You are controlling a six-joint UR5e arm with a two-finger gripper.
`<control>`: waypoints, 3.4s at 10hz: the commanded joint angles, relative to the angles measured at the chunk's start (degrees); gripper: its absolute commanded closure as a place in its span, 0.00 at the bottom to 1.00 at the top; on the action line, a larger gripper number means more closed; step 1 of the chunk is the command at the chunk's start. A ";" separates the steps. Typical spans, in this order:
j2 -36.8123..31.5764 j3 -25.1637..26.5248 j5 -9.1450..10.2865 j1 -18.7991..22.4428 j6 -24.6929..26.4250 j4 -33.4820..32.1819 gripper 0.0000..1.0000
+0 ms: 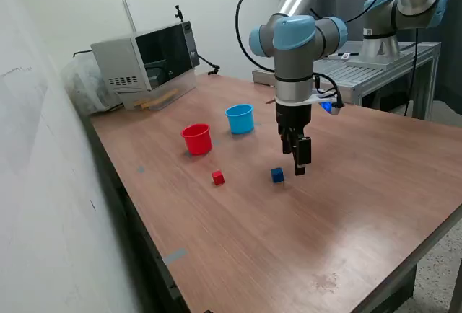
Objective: Place red objects in the red bin, and blue objects in the blue bin.
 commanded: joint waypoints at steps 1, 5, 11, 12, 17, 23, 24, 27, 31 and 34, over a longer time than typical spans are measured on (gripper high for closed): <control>1.08 -0.92 -0.50 -0.22 0.00 -0.36 0.00; 1.26 -0.83 -0.86 -1.63 0.00 -1.06 0.00; 1.70 -0.39 -0.68 -2.34 -0.35 -2.29 1.00; 1.70 -0.39 -0.68 -2.33 -0.52 -2.47 1.00; -7.47 1.96 -0.51 -2.33 -12.10 -1.86 1.00; -27.82 16.11 -0.68 -14.16 -18.89 4.82 1.00; -27.92 17.96 -0.68 -19.07 -19.50 6.04 1.00; -25.48 18.59 -0.42 -25.70 -23.99 5.44 1.00; -18.09 18.59 -0.42 -28.26 -24.08 2.37 1.00; -17.02 18.77 -0.42 -28.79 -24.08 1.13 1.00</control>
